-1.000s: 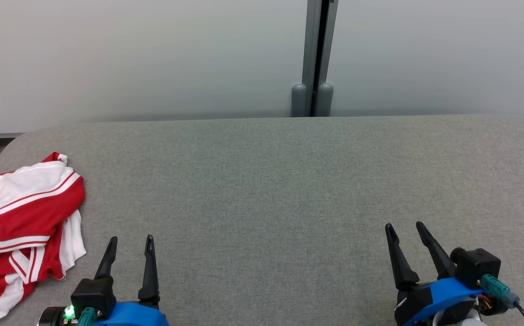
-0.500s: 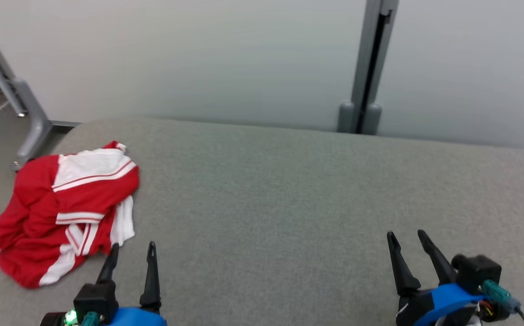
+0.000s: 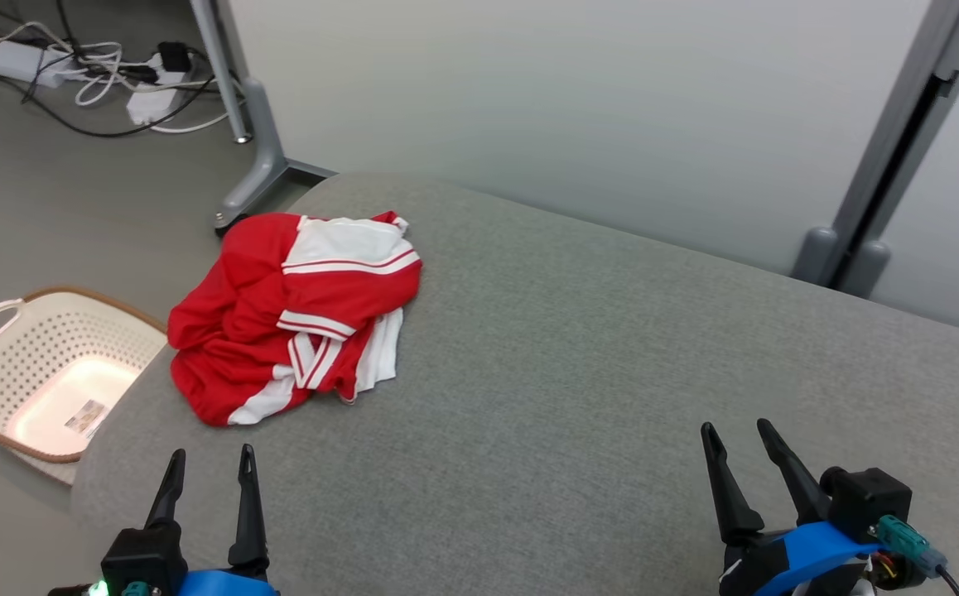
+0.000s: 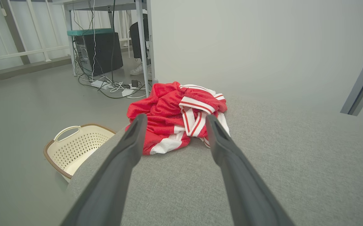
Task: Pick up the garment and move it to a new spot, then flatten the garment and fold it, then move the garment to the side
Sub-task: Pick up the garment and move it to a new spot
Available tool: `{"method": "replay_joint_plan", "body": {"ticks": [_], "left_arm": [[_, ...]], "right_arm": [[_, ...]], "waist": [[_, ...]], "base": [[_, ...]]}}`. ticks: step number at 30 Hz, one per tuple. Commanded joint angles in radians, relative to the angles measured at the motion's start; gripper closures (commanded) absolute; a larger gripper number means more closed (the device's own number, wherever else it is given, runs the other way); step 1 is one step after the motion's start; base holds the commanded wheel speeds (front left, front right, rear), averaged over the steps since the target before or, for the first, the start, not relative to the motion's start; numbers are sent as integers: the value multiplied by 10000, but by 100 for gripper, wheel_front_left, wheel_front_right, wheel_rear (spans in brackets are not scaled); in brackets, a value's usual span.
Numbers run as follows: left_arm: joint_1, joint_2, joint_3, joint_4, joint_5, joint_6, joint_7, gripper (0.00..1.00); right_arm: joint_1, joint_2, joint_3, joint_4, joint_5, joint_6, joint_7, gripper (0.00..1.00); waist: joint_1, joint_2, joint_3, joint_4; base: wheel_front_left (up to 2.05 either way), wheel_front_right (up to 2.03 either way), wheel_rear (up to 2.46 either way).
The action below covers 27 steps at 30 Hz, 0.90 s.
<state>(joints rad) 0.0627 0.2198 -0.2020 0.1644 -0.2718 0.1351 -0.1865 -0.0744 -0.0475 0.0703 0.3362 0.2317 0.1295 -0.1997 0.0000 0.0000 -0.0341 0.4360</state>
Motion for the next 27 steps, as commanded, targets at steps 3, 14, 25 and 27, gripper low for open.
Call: {"method": "replay_joint_plan", "body": {"ticks": [3,14,25,27], "left_arm": [[134,52,64,-95,-59,64,25,0],[326,45,290,-457,-221,402,-135,0],[-1828,419,1347,-1661,-2191,-14,2326,0],[-2493,785,1580,-1642,-2503,-96,3071,0]], "right_arm": [[-73,-51,-14,-64,-130,24,-56,0],[-383,-50,244,-133,-231,24,139,0],[-256,-50,-141,-547,-469,24,261,0],[-378,-51,-135,-694,-540,24,346,0]], "waist": [[0,0,282,640],[0,0,571,808],[0,0,1191,510],[0,0,1465,298]], "base": [[0,0,0],[0,0,0],[0,0,0],[0,0,0]]}}
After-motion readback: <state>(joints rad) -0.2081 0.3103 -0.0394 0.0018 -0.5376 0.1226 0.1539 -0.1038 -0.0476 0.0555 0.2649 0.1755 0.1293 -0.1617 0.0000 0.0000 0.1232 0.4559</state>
